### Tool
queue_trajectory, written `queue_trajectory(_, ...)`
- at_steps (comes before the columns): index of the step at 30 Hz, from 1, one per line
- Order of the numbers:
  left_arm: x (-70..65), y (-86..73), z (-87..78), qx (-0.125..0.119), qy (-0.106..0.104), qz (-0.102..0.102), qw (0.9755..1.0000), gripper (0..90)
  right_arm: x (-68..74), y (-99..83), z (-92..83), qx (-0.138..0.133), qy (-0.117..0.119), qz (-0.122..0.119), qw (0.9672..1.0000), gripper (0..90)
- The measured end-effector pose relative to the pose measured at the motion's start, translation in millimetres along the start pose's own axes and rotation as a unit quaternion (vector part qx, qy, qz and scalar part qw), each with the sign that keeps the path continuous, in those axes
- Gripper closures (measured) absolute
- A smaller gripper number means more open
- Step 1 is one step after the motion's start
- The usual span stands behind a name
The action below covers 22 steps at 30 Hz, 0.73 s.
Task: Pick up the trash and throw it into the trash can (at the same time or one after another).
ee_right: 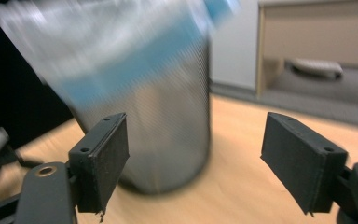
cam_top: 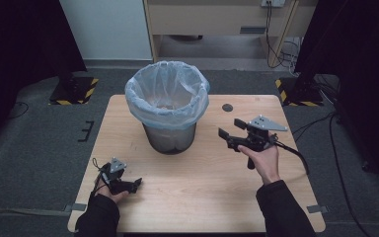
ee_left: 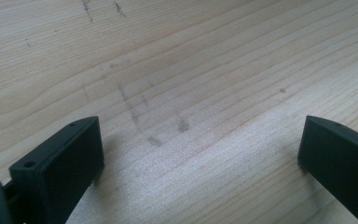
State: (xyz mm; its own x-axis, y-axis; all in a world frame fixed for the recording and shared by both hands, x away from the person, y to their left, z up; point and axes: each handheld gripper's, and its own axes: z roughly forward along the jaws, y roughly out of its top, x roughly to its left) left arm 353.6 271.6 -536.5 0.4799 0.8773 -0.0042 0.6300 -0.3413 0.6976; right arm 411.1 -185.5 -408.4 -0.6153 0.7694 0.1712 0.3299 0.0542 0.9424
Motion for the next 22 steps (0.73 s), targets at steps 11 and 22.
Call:
queue_trajectory(11, 0.0, 0.0, 0.0, 0.000, 0.000, 0.000, 1.0000, 0.0, -53.0, -89.9, -17.3, 0.140, -0.053, 0.017, 0.9886, 20.8)
queue_trajectory(22, 0.1, 0.0, 0.0, 0.000, 0.000, -0.001, 1.0000, 0.0, -89.9, -118.9, -34.2, 0.207, -0.123, 0.006, 0.9706, 14.8)
